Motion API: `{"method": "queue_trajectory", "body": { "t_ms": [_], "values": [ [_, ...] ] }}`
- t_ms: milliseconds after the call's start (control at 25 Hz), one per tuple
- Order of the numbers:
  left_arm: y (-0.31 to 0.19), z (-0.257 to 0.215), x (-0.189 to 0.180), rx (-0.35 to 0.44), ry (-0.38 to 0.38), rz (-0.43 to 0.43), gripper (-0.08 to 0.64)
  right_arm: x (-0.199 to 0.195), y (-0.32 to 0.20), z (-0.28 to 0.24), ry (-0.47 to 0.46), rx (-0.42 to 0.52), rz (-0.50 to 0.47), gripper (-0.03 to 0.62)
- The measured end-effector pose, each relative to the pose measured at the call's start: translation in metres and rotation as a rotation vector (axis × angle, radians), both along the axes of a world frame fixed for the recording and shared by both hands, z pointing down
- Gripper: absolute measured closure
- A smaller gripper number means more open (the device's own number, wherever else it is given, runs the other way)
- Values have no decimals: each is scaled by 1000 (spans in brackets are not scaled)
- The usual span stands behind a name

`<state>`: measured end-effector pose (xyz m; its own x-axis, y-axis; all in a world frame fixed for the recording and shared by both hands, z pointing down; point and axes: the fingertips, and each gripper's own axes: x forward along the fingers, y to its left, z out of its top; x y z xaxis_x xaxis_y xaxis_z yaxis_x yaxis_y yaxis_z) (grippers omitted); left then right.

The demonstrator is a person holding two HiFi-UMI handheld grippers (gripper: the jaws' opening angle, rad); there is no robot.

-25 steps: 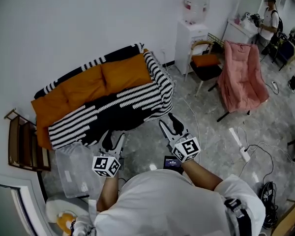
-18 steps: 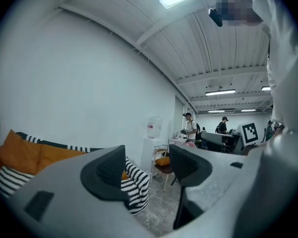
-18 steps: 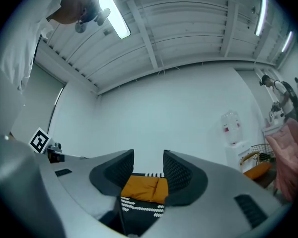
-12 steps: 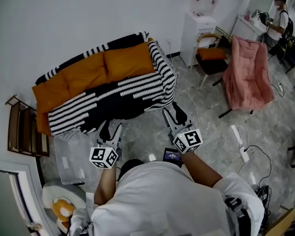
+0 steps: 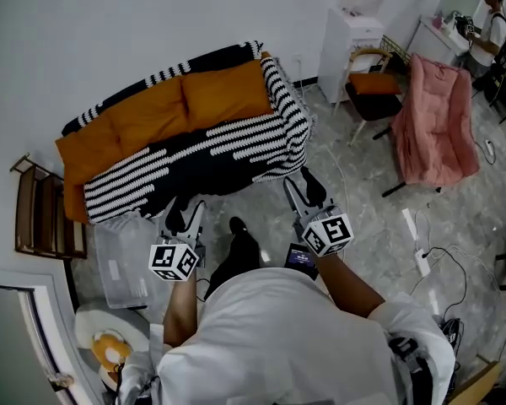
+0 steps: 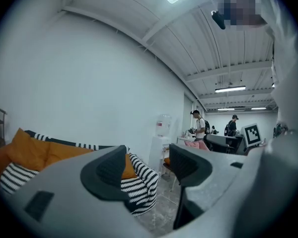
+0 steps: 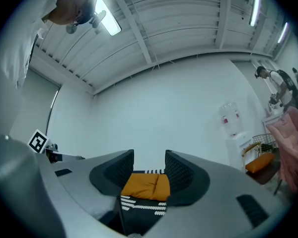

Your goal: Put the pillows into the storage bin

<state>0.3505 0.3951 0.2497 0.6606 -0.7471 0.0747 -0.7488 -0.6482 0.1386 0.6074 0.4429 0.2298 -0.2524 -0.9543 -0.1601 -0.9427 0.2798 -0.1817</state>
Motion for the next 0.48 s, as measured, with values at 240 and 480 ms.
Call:
{"method": "queue_trajectory", "body": {
  "t_ms": [240, 480],
  "values": [
    [-52, 16, -1, -24, 9, -3, 287, 2, -42, 16, -19, -43, 13, 390],
    [-125, 17, -3, -32, 32, -9, 287, -8, -114, 15, 18, -66, -22, 391]
  ]
}}
